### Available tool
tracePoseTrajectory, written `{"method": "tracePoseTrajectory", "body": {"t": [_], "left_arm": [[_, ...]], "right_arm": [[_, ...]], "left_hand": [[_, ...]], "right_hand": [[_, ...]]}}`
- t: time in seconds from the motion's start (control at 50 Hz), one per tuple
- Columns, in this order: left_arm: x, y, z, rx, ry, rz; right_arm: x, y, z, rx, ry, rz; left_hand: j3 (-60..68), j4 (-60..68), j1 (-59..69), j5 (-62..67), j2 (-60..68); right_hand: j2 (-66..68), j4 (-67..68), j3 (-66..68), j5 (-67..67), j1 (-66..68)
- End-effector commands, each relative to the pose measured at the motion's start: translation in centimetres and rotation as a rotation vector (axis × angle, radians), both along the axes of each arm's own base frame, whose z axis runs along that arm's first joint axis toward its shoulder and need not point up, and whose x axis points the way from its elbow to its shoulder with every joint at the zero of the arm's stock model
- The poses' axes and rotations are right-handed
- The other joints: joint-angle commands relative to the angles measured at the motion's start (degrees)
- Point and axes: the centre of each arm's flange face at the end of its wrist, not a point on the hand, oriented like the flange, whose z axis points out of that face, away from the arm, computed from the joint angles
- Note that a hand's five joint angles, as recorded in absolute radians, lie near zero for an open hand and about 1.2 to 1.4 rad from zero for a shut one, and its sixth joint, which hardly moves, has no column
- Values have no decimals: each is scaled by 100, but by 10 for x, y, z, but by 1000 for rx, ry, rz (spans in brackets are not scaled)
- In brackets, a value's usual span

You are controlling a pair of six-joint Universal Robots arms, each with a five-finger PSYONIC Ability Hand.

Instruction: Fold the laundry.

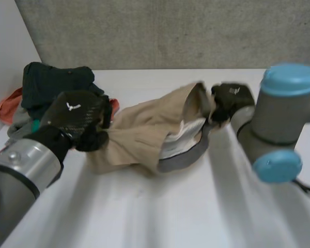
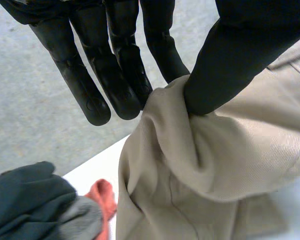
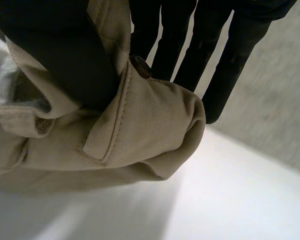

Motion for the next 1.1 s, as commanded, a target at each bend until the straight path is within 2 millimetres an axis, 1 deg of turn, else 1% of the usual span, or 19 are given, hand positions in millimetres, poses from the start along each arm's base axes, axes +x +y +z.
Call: {"method": "tracePoseTrajectory", "body": {"t": [0.02, 0.12, 0.14, 0.16, 0.18, 0.22, 0.3, 0.38, 0.4, 0.46, 0.48, 0.54, 0.56, 0.62, 0.72, 0.8, 1.0, 1.06, 1.1], "left_arm": [[-35, 39, -23, 43, 46, -117], [-73, 46, -51, 26, 36, -167], [-77, 45, -56, 26, 28, -167], [-85, 39, -64, 31, 8, -167], [-87, 38, -67, 41, -4, -167], [-88, 37, -71, 65, -33, -167], [-81, 39, -64, 116, -73, -156], [-63, 33, -33, 75, -18, -107], [-52, 27, -21, 48, 11, -72], [-36, 19, -5, 6, 52, -17], [-25, 12, 2, -14, 76, 18], [-12, 2, 8, -36, 101, 55], [-4, -7, 6, -30, 105, 75], [7, -20, -2, 4, 105, 101], [18, -35, -43, 224, 90, 87], [12, -37, -74, 387, 90, 53], [-6, -58, -115, 505, 73, 35], [-18, -60, -123, 512, 61, 1], [-26, -61, -126, 506, 50, -20]], "right_arm": [[13, -51, -3, -131, 38, 130], [19, -78, -25, -214, 77, 184], [19, -82, -28, -226, 88, 180], [16, -88, -35, -235, 119, 166], [14, -90, -37, -239, 138, 156], [7, -95, -38, -249, 183, 123], [-16, -103, -13, -285, 225, 17], [-31, -86, 30, -306, 199, -14], [-36, -73, 50, -313, 185, -9], [-41, -48, 72, -304, 172, 11], [-43, -30, 82, -282, 164, 32], [-45, -1, 92, -240, 155, 66], [-45, 19, 93, -192, 149, 92], [-45, 46, 86, -92, 141, 126], [-44, 90, 50, 185, 115, 176], [-42, 106, 18, 334, 107, 186], [-30, 92, -44, 406, 133, 168], [-27, 79, -54, 346, 149, 143], [-26, 67, -53, 279, 165, 112]], "left_hand": [[1139, 1130, 1493, 1411, 1214], [1139, 1130, 1493, 1411, 1214], [874, 866, 1228, 1147, 950], [-1760, -1768, -1406, -1487, -1684], [-3401, -3410, -3047, -3129, -3326], [-5861, -5870, -5507, -5589, -5786], [-5861, -5870, -5507, -5589, -5786], [-5861, -5870, -5507, -5589, -5786], [-5861, -5870, -5507, -5589, -5786], [-5861, -5870, -5507, -5589, -5786], [-5861, -5870, -5507, -5589, -5786], [-5861, -5870, -5507, -5589, -5786], [-5861, -5870, -5507, -5589, -5786], [-5861, -5870, -5507, -5589, -5786], [-5861, -5870, -5507, -5589, -5786], [-5861, -5870, -5507, -5589, -5786], [-5861, -5870, -5507, -5589, -5786], [-4215, -4223, -3861, -3942, -4139], [-1444, -1452, -1090, -1171, -1368]], "right_hand": [[1411, 1297, 1453, 1574, 1930], [1294, 1180, 1336, 1457, 1813], [-73, -187, -30, 91, 446], [-4033, -4147, -3991, -3870, -3514], [-5589, -5703, -5547, -5426, -5070], [-5589, -5703, -5547, -5426, -5070], [-5589, -5703, -5547, -5426, -5070], [-5589, -5703, -5547, -5426, -5070], [-5589, -5703, -5547, -5426, -5070], [-5589, -5703, -5547, -5426, -5070], [-5589, -5703, -5547, -5426, -5070], [-5589, -5703, -5547, -5426, -5070], [-5589, -5703, -5547, -5426, -5070], [-5589, -5703, -5547, -5426, -5070], [-5589, -5703, -5547, -5426, -5070], [-5589, -5703, -5547, -5426, -5070], [-4966, -5080, -4923, -4802, -4446], [-3893, -4007, -3850, -3729, -3374], [-1826, -1940, -1783, -1662, -1307]]}}
